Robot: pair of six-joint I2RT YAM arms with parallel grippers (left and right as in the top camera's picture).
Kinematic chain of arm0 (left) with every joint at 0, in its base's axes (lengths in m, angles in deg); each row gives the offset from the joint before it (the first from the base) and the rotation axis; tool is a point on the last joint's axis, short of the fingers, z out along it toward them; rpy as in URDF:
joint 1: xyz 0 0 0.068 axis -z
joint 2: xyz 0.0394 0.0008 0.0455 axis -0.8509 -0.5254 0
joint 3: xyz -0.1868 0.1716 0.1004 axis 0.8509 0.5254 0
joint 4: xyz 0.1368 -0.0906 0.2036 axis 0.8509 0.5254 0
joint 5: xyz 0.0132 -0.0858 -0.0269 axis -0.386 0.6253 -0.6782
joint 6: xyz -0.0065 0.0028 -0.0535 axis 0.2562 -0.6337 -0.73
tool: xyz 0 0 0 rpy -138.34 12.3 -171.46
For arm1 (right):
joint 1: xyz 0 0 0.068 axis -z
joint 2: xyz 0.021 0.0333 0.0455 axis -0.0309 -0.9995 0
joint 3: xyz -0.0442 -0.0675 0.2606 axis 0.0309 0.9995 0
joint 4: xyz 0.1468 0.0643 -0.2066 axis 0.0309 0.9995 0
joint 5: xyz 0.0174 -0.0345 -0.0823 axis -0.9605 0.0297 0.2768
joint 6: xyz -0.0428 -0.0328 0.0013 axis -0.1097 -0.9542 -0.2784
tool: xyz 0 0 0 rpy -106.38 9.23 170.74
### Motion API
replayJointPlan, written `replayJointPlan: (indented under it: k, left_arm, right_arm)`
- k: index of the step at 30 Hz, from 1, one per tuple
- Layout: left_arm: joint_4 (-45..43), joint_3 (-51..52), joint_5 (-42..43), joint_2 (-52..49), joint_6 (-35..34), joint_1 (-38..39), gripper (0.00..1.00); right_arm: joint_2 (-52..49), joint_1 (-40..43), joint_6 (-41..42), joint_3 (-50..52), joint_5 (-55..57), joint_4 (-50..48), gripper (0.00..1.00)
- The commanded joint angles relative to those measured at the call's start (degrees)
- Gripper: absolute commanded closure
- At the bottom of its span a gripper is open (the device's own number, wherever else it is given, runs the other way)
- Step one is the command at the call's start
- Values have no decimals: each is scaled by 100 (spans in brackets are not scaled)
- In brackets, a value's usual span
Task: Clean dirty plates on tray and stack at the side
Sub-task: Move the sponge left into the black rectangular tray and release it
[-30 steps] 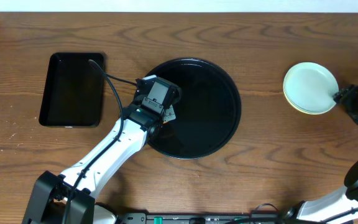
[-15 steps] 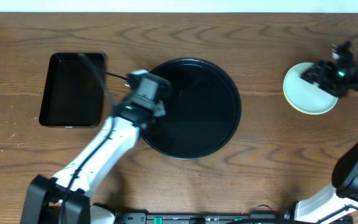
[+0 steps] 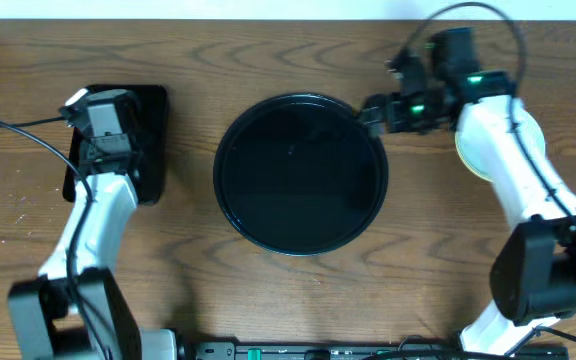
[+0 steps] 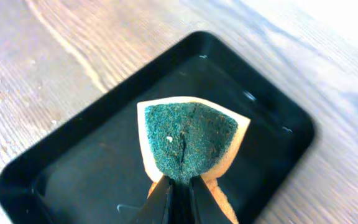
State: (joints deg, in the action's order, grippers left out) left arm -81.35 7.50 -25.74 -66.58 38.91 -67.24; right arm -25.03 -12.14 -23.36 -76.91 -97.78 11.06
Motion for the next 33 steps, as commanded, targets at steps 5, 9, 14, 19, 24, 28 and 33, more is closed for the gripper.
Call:
replayJointPlan:
  k: [5, 9, 14, 19, 24, 28, 33]
  left_arm:
    - [-398, -42, 459, -800, 72, -354, 85]
    - [-367, -42, 457, -905, 74, -354, 50]
    - [-188, -44, 511, -608, 74, -354, 44]
    - [358, -44, 1143, 223, 70, -354, 37]
    - [1252, -44, 2435, 1327, 24, -354, 31]
    - [2070, -42, 3073, 2002, 26, -354, 27]
    - [2992, -42, 3069, 2363, 28, -354, 23]
  right_arm:
    - [-24, -1193, 361, 63, 627, -308, 1]
    - [-24, -1563, 385, 63, 903, -361, 1]
    - [-17, -1683, 387, 44, 1023, -382, 1]
    - [107, -1521, 431, -98, 1025, -146, 1]
    - [623, -1178, 426, -205, 1023, 328, 1]
    - [1335, -872, 413, -203, 1025, 841, 1]
    - [2352, -796, 26, -195, 1029, 1764, 1]
